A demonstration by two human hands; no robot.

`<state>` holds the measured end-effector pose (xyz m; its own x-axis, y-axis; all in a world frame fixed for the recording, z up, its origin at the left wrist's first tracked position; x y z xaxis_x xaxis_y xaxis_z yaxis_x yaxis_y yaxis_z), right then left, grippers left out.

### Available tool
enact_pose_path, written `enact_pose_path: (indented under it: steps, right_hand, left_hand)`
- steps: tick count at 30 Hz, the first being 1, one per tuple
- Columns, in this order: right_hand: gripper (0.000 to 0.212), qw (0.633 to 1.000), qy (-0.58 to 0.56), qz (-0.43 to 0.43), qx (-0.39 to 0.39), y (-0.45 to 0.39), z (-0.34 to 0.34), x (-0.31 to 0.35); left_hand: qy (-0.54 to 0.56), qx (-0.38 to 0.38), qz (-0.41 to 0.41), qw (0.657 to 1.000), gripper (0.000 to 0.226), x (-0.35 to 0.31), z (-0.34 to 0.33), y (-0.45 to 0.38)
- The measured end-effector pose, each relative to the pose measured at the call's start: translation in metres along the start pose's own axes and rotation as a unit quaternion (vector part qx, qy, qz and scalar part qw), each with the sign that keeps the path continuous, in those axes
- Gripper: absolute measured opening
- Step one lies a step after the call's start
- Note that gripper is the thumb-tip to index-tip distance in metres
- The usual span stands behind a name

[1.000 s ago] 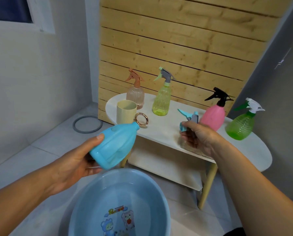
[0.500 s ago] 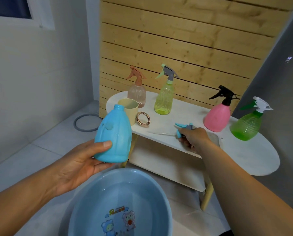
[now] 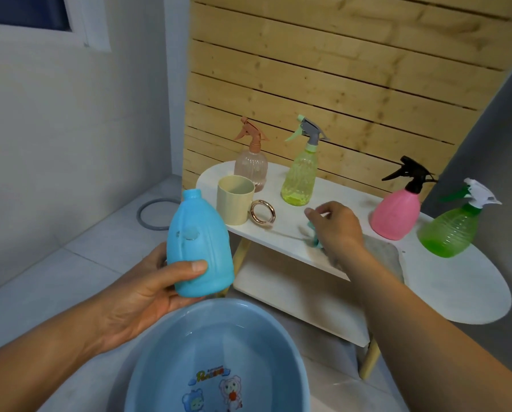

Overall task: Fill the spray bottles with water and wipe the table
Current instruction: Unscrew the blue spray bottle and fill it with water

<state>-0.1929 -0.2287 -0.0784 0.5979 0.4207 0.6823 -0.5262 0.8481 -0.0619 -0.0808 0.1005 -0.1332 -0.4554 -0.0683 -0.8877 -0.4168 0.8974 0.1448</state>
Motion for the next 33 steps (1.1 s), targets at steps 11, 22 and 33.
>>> enact_pose_path:
  steps: [11,22,33]
  right_hand:
    - [0.043,0.975,-0.045,0.043,0.215,-0.008,-0.081,0.079]
    - [0.028,0.932,-0.22,0.1,0.268,0.049,-0.043,0.124]
    - [0.039,0.956,-0.109,0.11,0.248,0.123,-0.076,0.059]
  left_hand:
    - [-0.136,-0.06,0.015,0.989,0.095,0.004,0.012,-0.013]
    - [-0.136,-0.065,-0.017,0.988,0.099,-0.001,-0.001,-0.003]
    - [-0.311,-0.084,-0.062,0.945,0.103,0.034,-0.005,0.044]
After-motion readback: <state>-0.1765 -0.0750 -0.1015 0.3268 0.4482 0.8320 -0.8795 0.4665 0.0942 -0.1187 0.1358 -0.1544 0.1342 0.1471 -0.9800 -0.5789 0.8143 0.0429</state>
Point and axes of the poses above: each hand's wrist, its own y-axis away from the middle knuckle, its own z-axis out of the back of the hand, x = y × z, the point moved 7 cm from there along -y, towards the middle knuckle, and after that the axes turned 5 degrees about x, right-handed, at the moved point
